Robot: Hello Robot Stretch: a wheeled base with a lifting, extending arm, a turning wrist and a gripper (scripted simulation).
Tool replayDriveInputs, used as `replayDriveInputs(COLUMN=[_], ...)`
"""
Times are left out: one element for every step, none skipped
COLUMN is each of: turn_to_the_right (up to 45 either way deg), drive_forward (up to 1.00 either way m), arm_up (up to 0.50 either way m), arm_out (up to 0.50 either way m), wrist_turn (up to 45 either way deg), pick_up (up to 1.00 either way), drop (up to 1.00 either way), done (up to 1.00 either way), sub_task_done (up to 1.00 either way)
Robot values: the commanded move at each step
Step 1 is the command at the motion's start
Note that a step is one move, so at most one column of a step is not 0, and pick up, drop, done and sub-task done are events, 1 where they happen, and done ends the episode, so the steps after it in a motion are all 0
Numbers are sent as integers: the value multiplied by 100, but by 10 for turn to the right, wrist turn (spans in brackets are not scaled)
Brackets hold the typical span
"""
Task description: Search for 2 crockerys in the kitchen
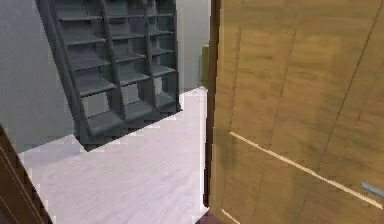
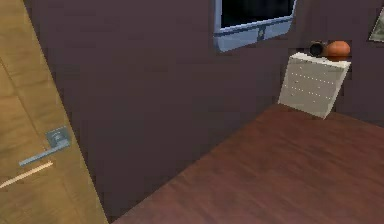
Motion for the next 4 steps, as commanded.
replayDriveInputs(turn_to_the_right=[0,-240,0,-450], drive_forward=[40,0,45,0], arm_up=[0,0,0,0], arm_out=[0,0,0,0], wrist_turn=[0,0,0,0], pick_up=[0,0,0,0], drop=[0,0,0,0], done=[0,0,0,0], sub_task_done=[0,0,0,0])
